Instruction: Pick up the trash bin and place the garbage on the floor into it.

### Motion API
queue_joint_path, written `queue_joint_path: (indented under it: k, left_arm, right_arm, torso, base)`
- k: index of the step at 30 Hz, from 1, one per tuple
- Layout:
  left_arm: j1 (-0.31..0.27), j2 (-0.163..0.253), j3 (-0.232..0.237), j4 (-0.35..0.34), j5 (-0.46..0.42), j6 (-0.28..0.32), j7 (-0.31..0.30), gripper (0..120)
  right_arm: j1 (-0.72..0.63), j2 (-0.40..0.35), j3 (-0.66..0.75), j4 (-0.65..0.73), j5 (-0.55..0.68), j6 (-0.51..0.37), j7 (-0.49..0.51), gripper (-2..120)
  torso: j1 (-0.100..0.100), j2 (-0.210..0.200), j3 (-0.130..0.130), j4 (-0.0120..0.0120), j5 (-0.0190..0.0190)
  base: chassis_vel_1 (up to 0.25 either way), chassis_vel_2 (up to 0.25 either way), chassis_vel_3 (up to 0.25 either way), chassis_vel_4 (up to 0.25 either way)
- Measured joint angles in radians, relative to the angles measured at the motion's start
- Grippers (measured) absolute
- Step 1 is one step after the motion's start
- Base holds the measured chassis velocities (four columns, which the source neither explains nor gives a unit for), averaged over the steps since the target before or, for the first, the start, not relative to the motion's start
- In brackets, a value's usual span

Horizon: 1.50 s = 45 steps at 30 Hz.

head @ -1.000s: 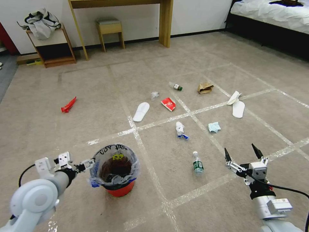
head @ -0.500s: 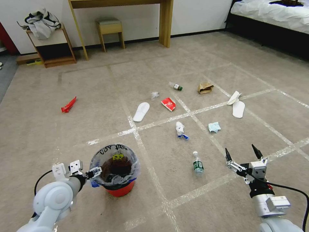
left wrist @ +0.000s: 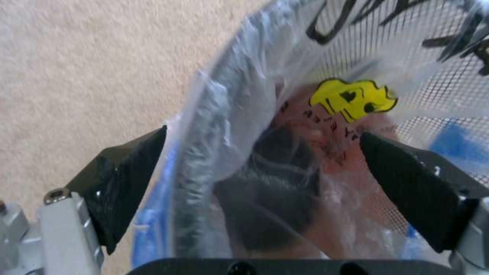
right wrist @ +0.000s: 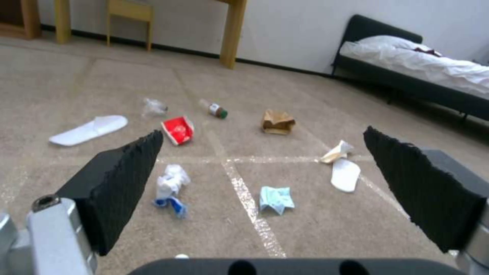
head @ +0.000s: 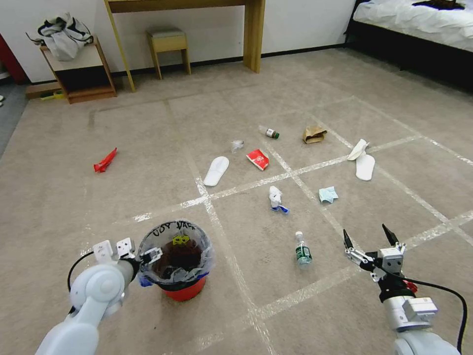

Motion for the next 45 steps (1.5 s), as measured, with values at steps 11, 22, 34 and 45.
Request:
queue_joint_path:
  k: [11,22,34,45]
  left_arm:
    - [-0.038,-0.02,0.038,0.006,-0.164,0.0,-0.162,98]
    - [-0.042,-0.011,0.032,-0.002,-0.212,0.0,-0.191,59]
    - [-0.036,-0.011,0.036,-0.01,-0.189,0.0,-0.163,19]
    - [0.002,-0.013,0.033,-0.022,-0.128,0.001,-0.103,0]
  right_arm:
    - [-0.003,0.013,0.005,-0.014,-0.004,0.001,0.002,100]
    - [0.002,0.022,0.006,-0.026,-0.008,0.003,0.009,100]
    - [0.002,0.024,0.01,-0.026,-0.01,0.003,0.017,100]
    - [0.0,0.027,0.016,-0.016,-0.009,0.005,0.02,100]
  torso:
    - [0.0,0.0,0.0,0.0002,-0.0001]
    - [0.0,0.0,0.0,0.0003,-0.0001]
    - [0.0,0.0,0.0,0.0003,-0.0002]
    - [0.0,0.0,0.0,0.0003,-0.0001]
  base:
    - [0.0,0.0,0.0,0.0]
    - [0.0,0.0,0.0,0.0]
    - [0.0,0.0,0.0,0.0]
    - [0.0,0.0,0.0,0.0]
